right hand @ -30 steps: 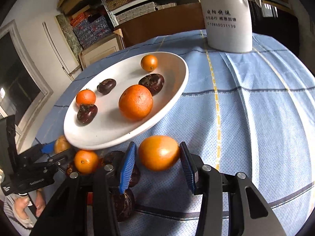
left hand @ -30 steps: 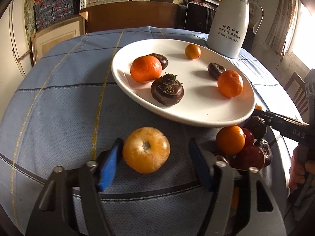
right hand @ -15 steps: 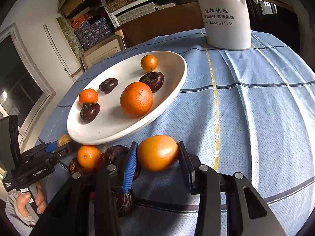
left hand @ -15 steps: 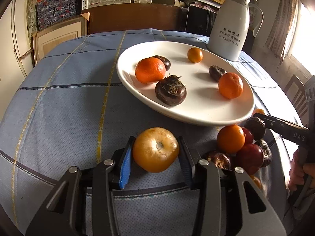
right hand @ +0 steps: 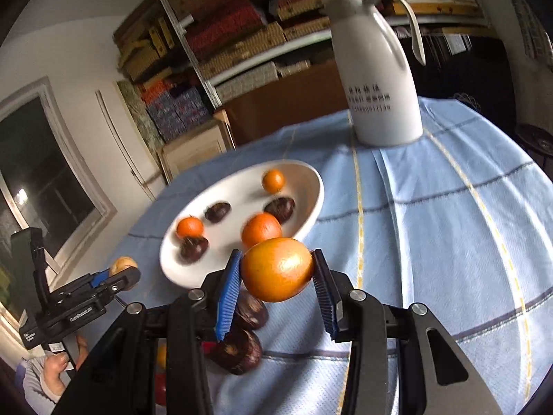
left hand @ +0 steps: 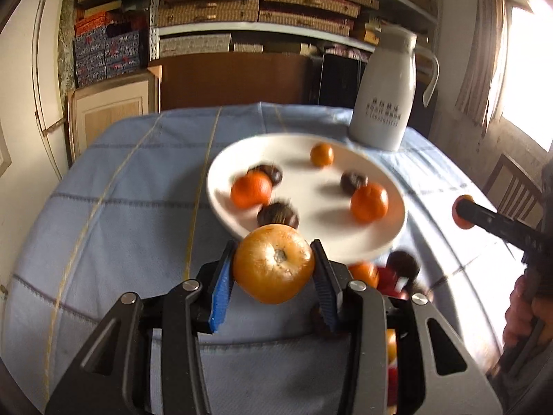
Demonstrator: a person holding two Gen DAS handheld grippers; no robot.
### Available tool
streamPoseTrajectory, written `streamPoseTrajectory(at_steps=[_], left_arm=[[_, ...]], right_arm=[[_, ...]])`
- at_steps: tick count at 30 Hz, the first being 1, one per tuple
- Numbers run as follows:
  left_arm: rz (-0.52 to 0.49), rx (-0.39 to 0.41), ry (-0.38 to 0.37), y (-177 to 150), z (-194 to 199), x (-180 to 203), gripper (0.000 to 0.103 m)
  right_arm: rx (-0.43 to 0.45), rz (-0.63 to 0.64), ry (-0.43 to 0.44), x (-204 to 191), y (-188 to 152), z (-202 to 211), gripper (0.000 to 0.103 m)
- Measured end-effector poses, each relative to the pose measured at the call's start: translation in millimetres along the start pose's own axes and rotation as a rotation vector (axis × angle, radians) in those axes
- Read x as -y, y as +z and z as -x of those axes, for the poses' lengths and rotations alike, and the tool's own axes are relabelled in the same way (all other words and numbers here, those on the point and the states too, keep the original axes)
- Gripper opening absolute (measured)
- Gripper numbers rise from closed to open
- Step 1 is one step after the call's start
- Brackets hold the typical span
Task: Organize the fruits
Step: 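Carry the pale fruit onto the plate with the left tool while the right tool places the oval orange, then open both tools and move them back toward the dark fruits beside the plate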
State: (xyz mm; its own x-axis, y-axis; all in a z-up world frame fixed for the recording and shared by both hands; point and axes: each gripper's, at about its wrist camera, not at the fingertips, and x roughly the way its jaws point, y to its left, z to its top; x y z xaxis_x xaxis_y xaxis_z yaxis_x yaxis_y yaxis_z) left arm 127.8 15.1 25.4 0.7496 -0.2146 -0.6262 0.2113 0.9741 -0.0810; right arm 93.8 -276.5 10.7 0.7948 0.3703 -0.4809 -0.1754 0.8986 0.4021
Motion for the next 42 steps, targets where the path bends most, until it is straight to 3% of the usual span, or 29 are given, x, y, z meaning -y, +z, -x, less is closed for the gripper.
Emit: streamPoseTrajectory(at_steps=[5, 9, 15, 20, 25, 26, 32, 42], left_arm=[[-0.009, -0.016, -0.022, 34.3, -26.7, 16.3, 0.042], [-0.06, -0.056, -0.039, 39.9, -57.4, 38.3, 0.042], [-0.121, -0.131, -0.057, 32.9, -94.8, 54.9, 0.042], [-0.146, -0.174, -0.055, 26.1, -111.0, 57.2, 0.042], [-0.144, -0.148, -0.052, 25.7, -103.5, 56.0, 0.05], [-0.137, -0.138, -0.051, 25.8, -99.1, 53.9, 0.054], [-0.087, -0.084, -0.037, 19.8, -64.8, 37.2, 0.058], [0.046, -0.057, 0.006, -23.7, -10.5, -1.8, 0.071]], right_arm=[[-0.02, 0.018, 0.026, -14.8, 39.1, -24.0, 0.041], [-0.06, 0.048, 0.017, -26.0, 59.0, -63.2, 0.041], [-0.184, 0.085, -0.021, -33.1, 62.3, -130.7, 0.041], [-0.238, 0.097, -0.024, -36.4, 58.9, -154.7, 0.042], [-0.2, 0.095, -0.012, -35.9, 64.6, -140.2, 0.043], [-0.186, 0.094, -0.007, -35.9, 66.3, -133.0, 0.043], [-0.104, 0.106, -0.008, -37.3, 59.5, -82.3, 0.044], [-0.106, 0.115, -0.033, -27.2, -15.6, -20.3, 0.044]])
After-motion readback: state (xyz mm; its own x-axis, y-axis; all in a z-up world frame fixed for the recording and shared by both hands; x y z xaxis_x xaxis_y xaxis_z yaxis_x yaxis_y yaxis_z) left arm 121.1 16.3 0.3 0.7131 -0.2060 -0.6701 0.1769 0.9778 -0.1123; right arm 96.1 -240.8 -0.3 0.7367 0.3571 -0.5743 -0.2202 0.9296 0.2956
